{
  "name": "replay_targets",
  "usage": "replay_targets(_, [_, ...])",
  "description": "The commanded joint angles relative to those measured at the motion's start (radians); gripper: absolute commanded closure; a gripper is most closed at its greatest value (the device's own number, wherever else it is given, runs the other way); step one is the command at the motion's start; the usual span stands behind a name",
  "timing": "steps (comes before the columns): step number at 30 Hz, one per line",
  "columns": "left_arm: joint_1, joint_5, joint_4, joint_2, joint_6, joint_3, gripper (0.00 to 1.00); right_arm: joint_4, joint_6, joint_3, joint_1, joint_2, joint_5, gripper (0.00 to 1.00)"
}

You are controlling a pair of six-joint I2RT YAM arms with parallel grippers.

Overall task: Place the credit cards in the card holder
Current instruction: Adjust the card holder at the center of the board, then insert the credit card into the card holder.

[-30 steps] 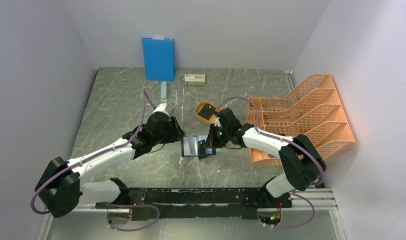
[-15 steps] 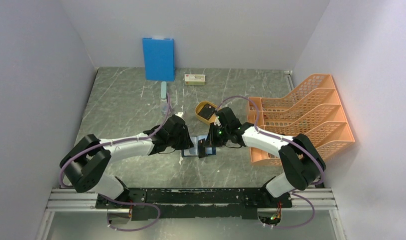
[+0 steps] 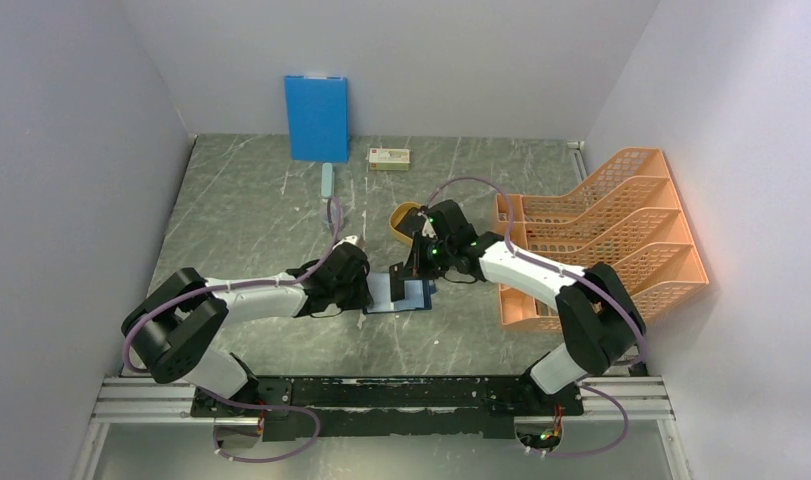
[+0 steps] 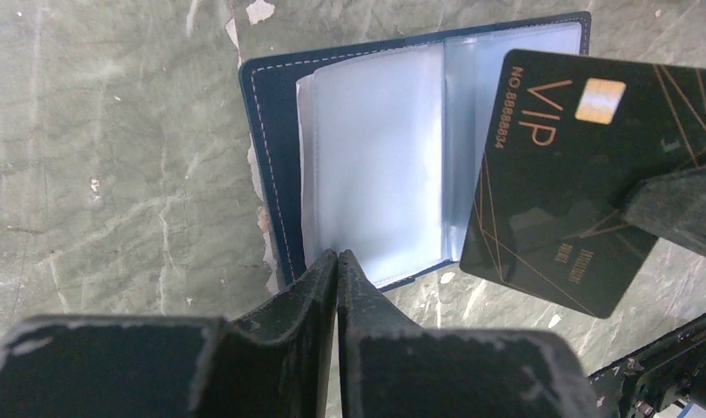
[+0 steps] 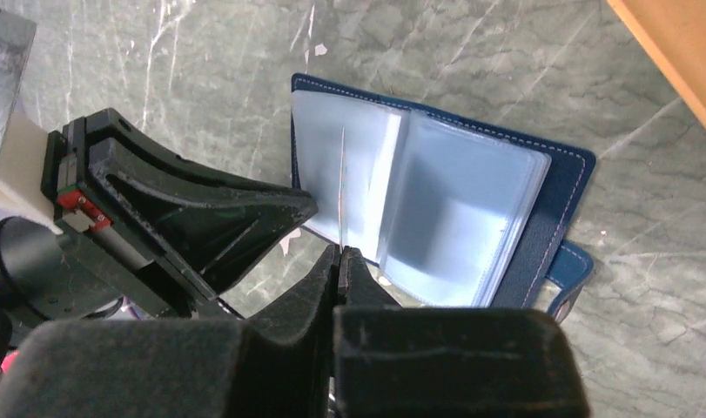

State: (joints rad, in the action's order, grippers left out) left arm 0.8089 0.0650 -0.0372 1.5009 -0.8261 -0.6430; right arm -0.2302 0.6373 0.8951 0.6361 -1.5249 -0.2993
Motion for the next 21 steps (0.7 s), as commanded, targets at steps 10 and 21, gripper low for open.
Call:
replay_targets(10, [0.003, 0.065, -0.056, 0.006, 0.019, 0.036, 0.89, 0.042, 0.007, -0.001, -0.021, -0.110, 0.047, 1.00])
replay_targets(21, [0.003, 0.066, -0.066, 0.010, 0.017, 0.035, 0.90, 0.098, 0.041, -0.035, -0.023, -0.140, 0.027, 1.00])
